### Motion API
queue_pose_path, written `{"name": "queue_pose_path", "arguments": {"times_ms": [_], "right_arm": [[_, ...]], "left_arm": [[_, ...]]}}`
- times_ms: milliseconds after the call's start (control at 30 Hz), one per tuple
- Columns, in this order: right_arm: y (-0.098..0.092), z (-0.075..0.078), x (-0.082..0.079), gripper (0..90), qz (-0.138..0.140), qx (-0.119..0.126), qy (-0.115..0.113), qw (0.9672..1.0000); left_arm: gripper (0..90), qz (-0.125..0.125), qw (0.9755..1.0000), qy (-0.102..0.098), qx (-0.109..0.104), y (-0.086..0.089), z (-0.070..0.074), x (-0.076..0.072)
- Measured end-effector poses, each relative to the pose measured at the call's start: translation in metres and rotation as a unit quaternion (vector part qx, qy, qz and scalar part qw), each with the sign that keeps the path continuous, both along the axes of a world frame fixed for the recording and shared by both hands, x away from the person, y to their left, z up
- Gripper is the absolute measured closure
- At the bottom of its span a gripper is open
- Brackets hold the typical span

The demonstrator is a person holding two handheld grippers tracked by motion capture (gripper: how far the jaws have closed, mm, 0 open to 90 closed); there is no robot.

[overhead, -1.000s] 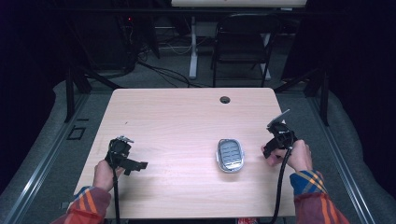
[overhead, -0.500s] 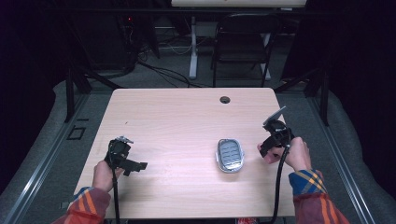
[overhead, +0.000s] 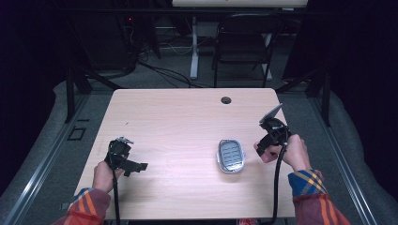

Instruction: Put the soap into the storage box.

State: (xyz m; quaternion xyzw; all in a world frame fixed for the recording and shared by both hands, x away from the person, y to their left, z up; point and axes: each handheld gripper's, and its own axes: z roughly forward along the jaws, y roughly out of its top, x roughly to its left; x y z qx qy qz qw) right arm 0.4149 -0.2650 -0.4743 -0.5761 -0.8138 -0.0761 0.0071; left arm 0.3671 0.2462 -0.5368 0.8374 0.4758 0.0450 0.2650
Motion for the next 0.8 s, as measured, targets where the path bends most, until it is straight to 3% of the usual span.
{"name": "queue_pose_path", "arguments": {"times_ms": [800], "right_arm": [[0.031,0.020,0.001,37.3,0.023,0.003,-0.003,0.9997]], "left_arm": [[0.2,-0.004,1.0000,0.001,0.000,-0.002,0.000,0.000]]}}
